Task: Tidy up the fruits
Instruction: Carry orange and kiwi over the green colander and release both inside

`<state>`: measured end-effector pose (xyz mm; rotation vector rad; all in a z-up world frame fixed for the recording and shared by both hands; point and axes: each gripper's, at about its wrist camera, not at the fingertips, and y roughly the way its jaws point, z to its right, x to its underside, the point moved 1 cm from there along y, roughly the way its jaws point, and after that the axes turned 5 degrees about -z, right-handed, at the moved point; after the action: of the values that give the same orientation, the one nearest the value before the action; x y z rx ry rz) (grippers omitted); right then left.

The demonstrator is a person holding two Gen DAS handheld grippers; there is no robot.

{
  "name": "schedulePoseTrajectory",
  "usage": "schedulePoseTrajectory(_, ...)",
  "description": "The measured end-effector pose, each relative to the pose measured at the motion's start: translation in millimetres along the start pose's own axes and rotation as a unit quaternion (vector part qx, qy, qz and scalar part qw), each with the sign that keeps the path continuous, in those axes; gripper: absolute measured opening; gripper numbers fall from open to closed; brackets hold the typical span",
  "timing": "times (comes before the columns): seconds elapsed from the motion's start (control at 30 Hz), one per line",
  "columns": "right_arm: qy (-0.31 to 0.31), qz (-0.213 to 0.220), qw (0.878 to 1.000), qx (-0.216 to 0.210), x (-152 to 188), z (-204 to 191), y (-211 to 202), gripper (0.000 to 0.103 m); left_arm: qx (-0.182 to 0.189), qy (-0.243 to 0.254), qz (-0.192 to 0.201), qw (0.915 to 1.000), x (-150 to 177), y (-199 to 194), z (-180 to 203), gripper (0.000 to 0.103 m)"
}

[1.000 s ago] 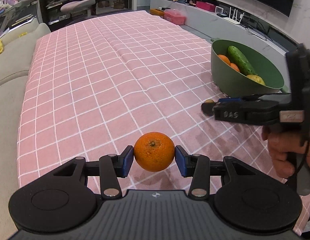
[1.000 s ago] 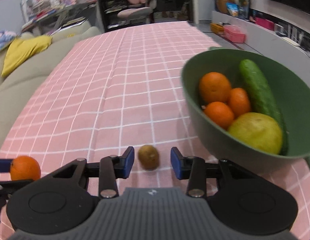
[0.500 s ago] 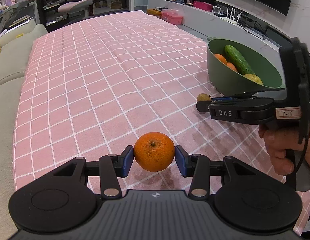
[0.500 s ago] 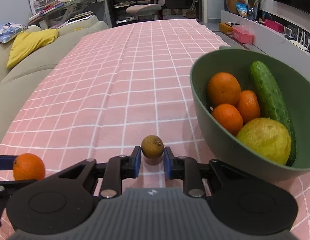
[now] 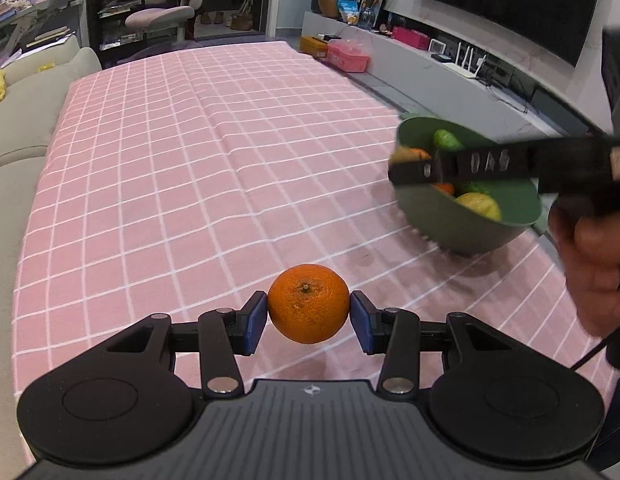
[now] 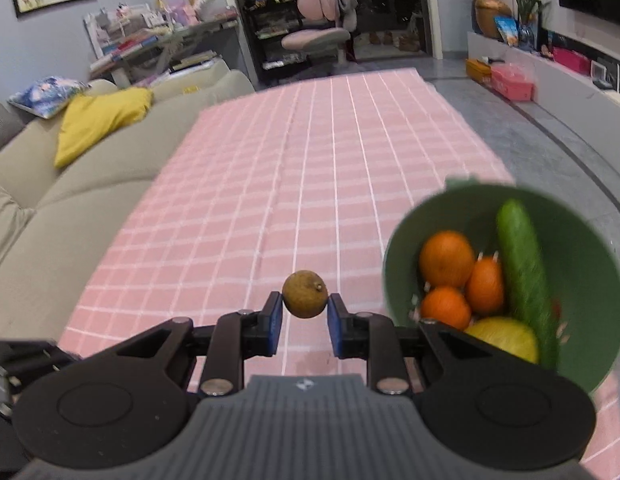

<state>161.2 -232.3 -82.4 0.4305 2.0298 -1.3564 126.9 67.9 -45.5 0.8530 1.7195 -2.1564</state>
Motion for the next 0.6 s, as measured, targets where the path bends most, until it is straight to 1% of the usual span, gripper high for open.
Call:
schedulePoseTrajectory(0.13, -0.008, 0.012, 1.000, -0.011, -21.5, 10.3, -24.8, 0.020, 0.009, -0.014, 0.006, 0.9998, -11.3, 1.6, 17.3, 0.051)
schedulePoseTrajectory(0.23, -0.009, 0.020, 1.000, -0.017, -34.5, 25.4, -43.0, 0.020, 0.007, -0.010, 0.013, 0.9998, -28.2, 6.1, 39.0, 0.051)
schedulePoseTrajectory(0.3, -0.015, 0.021, 1.000, -0.013, -42.5, 38.0, -52.4, 0.020, 0.005, -0.006, 0.016, 0.9998, -41.6, 10.7, 53.6, 0.051)
schedulePoseTrajectory(0.4, -0.020, 0.013, 1.000, 0.009, -49.7, 60.8, -59.5, 0.020, 0.007, -0.001, 0.023, 0.9997, -63.6, 18.8, 75.6, 0.051)
schedulePoseTrajectory(0.47, -0.011, 0.005, 1.000, 0.028, -51.9, 78.0, -61.0, 0.020, 0.007, 0.007, 0.026, 0.9996, -79.1, 25.3, 91.4, 0.051)
schedulePoseTrajectory(0.6, 0.005, -0.026, 0.998, 0.056, -50.3, 106.8, -53.4, 0.020, 0.002, 0.027, 0.020, 0.9994, -101.2, 43.8, 117.7, 0.051)
